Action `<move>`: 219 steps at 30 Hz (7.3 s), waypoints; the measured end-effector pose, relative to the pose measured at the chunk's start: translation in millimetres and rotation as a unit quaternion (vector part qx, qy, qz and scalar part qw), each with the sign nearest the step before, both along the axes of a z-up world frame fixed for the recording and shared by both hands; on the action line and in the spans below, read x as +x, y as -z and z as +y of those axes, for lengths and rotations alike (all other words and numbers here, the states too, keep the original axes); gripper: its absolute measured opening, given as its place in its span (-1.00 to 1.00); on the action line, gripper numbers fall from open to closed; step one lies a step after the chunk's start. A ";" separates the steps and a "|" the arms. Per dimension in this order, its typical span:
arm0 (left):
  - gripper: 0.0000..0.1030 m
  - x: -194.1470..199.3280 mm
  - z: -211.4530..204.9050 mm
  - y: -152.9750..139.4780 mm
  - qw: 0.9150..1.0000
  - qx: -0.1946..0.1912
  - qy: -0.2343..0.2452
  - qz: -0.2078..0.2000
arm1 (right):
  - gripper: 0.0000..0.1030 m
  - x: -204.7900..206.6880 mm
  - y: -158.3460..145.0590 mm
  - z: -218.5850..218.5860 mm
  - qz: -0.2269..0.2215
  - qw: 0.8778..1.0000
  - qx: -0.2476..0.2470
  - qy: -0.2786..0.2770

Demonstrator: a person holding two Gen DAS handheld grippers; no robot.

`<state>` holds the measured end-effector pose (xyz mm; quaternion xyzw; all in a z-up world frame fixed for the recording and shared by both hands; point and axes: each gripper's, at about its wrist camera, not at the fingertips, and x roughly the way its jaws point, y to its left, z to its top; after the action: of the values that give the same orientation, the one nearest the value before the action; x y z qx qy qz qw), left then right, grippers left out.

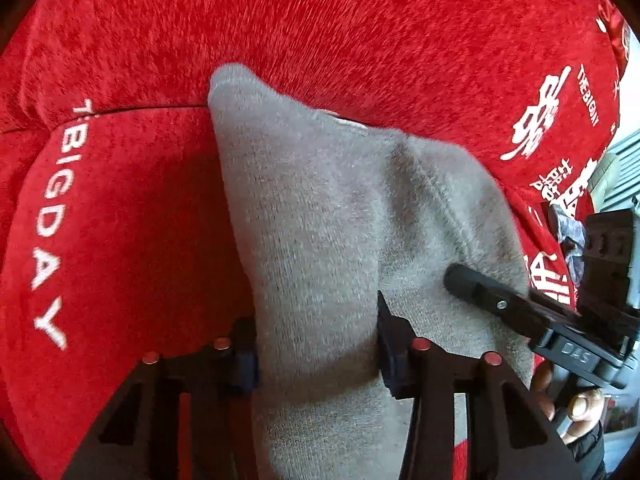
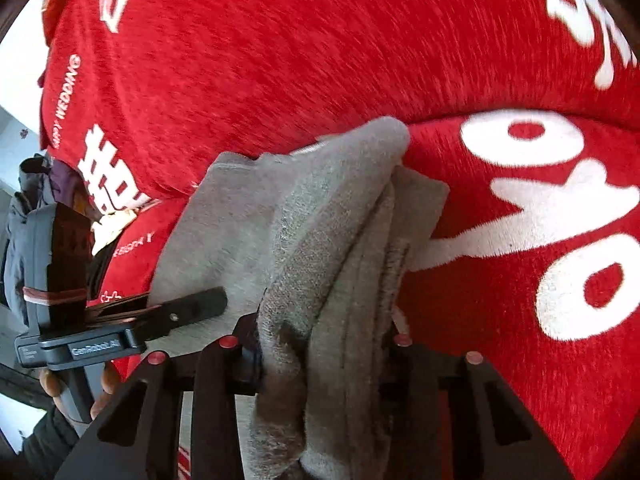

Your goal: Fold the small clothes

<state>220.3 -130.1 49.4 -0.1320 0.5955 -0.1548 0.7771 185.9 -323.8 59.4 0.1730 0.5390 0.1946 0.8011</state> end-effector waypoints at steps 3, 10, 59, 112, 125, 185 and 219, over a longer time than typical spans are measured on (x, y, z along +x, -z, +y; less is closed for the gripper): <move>-0.11 -17.9 -3.7 -20.5 1.000 0.021 0.007 -0.017 | -0.25 -18.0 -26.0 15.9 -0.025 1.000 -0.010 -0.008; -0.11 -67.8 22.3 -59.1 1.000 0.005 -0.004 -0.020 | -0.25 -70.0 -67.2 38.3 -0.047 0.999 -0.025 -0.009; 0.81 -222.6 89.5 -77.9 0.990 0.091 -0.010 -0.107 | 0.38 -219.1 -86.3 94.6 -0.138 0.979 -0.129 -0.071; 1.00 -273.9 75.9 -44.6 0.966 0.236 0.007 -0.105 | 0.48 -324.9 -58.9 130.6 -0.154 0.934 -0.182 -0.266; 1.00 -275.1 77.4 -41.7 0.969 0.224 0.009 -0.107 | 0.48 -315.2 -48.7 121.4 -0.137 0.942 -0.179 -0.249; 1.00 -265.0 58.5 -73.5 0.969 0.225 -0.074 -0.069 | 0.58 -266.7 -76.4 133.7 -0.065 0.951 -0.283 -0.110; 1.00 -250.2 60.4 -55.6 0.973 0.218 -0.056 -0.043 | 0.58 -247.7 -64.4 128.1 -0.039 0.952 -0.283 -0.107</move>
<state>-29.9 -69.7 104.9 0.0143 0.5730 0.0174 0.8193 -61.8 -195.7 123.8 -0.1275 0.5553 0.1253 0.8122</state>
